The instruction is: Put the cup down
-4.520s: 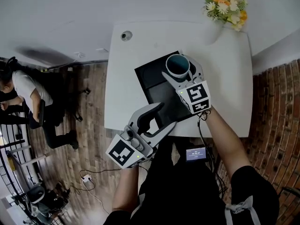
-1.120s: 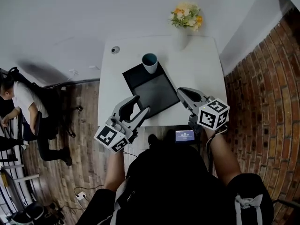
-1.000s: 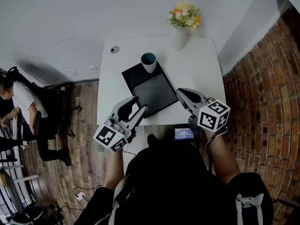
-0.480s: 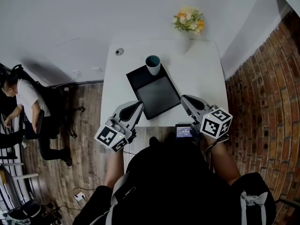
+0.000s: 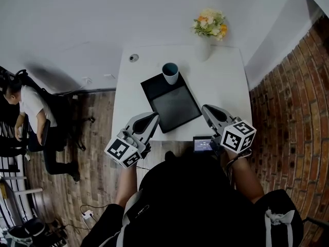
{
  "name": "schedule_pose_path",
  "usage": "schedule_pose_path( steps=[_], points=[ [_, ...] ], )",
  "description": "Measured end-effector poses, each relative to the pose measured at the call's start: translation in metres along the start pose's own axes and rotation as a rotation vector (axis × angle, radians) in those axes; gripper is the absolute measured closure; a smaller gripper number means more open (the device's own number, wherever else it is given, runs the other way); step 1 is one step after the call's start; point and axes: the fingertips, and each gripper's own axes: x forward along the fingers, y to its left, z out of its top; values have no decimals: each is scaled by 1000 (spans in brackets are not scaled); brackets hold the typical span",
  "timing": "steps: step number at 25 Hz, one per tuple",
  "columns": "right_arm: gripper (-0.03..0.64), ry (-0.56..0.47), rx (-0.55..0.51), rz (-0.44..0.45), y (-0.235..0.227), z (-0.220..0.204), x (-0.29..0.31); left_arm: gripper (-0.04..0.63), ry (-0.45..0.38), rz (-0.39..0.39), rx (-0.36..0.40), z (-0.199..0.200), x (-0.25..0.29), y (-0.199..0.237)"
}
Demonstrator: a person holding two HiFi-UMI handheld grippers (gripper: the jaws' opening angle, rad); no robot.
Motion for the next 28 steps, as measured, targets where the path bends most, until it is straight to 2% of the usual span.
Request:
schedule_pose_path(
  steps=[28],
  points=[
    [604, -12, -31, -56, -19, 4, 8, 588, -26, 15, -45, -1, 2, 4]
  ],
)
